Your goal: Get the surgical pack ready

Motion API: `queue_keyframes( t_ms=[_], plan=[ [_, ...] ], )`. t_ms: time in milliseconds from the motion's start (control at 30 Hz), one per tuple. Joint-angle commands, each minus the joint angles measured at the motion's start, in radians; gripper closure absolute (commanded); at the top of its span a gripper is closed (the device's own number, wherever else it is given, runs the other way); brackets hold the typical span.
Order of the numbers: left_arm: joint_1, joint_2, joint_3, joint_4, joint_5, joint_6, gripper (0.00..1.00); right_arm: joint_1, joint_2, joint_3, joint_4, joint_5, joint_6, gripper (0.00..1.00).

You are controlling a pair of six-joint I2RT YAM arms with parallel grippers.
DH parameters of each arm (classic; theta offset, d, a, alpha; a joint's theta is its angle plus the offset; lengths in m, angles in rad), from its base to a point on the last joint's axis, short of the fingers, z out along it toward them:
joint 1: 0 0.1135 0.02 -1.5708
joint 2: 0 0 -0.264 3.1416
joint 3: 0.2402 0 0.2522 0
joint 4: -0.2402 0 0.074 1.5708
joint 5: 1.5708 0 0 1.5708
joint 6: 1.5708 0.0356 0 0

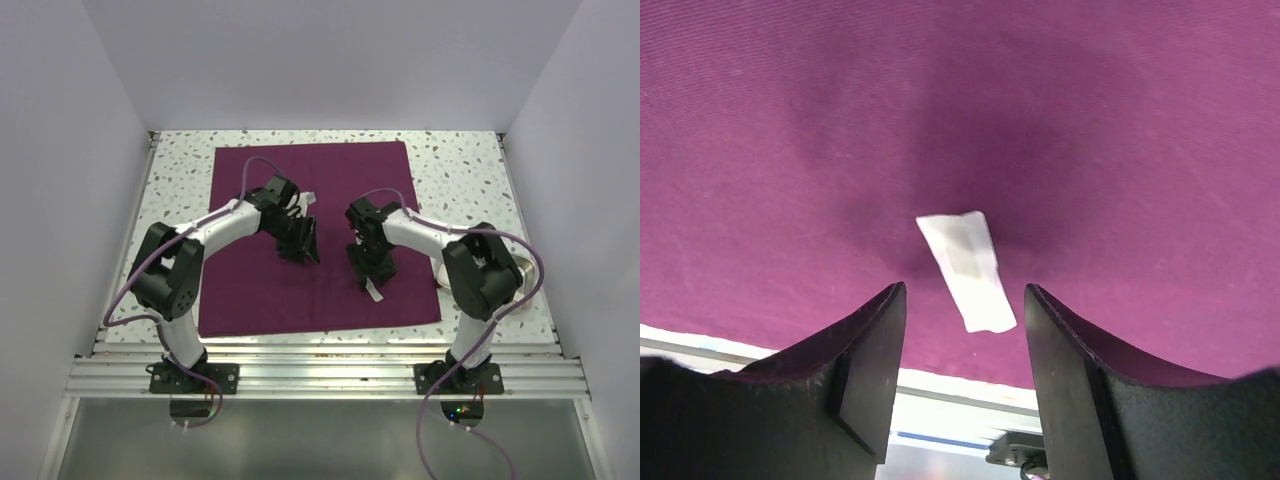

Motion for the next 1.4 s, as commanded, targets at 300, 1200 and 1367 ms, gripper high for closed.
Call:
queue_keyframes(
  t_ms=[300, 1200, 1367],
  plan=[
    [0.019, -0.029, 0.002, 0.019, 0.034, 0.034, 0.48, 0.026, 0.065, 0.048, -0.028, 0.084, 0.001, 0.52],
    [0.032, -0.023, -0.001, 0.024, 0.057, 0.045, 0.48, 0.046, 0.049, 0.118, -0.063, 0.102, 0.038, 0.7],
    [0.035, -0.023, -0.002, 0.031, 0.085, 0.045, 0.46, 0.044, 0.035, 0.164, -0.097, 0.104, 0.044, 0.71]
  ],
)
